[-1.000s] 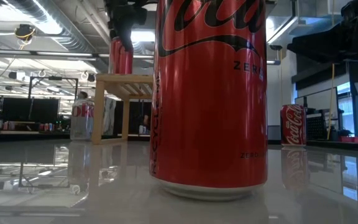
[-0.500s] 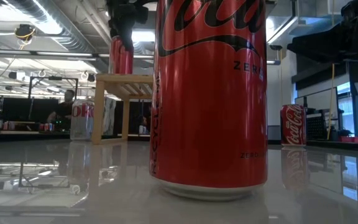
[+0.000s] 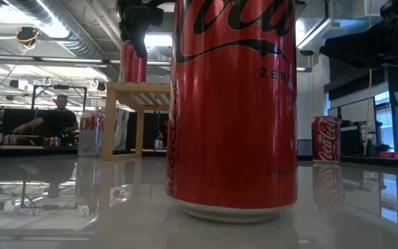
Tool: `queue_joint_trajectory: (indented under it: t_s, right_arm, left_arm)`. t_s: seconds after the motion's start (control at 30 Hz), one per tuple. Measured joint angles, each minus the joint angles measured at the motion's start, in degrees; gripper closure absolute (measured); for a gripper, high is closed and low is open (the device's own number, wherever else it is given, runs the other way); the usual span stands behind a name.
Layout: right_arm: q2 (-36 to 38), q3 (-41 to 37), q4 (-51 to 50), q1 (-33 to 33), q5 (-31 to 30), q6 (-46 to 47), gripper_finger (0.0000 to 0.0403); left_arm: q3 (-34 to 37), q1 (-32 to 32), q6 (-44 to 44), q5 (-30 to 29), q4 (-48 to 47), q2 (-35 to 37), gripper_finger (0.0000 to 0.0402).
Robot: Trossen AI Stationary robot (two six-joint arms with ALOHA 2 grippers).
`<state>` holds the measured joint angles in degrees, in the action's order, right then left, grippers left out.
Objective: Place canned beverage on shelf
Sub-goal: Put the left red and black soda can on the shelf
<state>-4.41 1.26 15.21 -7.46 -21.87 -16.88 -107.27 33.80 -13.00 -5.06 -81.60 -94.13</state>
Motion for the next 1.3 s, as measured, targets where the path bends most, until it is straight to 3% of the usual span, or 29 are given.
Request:
queue_joint_trajectory:
  t_s: [0.33, 0.73, 0.87, 1.07, 1.3]
  right_arm:
    - [-0.01, 0.00, 0.08, -0.01, 0.02, -1.13, 0.0104]
    - [0.00, 0.00, -0.82, 0.00, 0.04, 7.67, 0.0104]
    - [-0.02, 0.00, -0.82, -0.02, 0.04, 7.78, 0.0104]
    - [-0.02, 0.00, -0.84, -0.01, -0.01, 7.80, 0.0104]
    - [-0.02, 0.00, -2.19, -0.02, -0.09, 7.91, 0.0104]
  left_arm:
    - [0.07, 0.55, -11.00, 1.43, 6.65, -0.09, 0.0126]
    - [0.07, 5.37, -15.95, 11.73, 8.58, -0.44, 0.0116]
    - [0.07, 5.53, -14.25, 10.90, 9.35, -0.44, 0.0115]
    - [0.07, 4.44, -14.55, 4.68, 9.35, -0.44, 0.0113]
    - [0.07, 4.23, -14.60, 6.32, 9.30, -0.44, 0.0113]
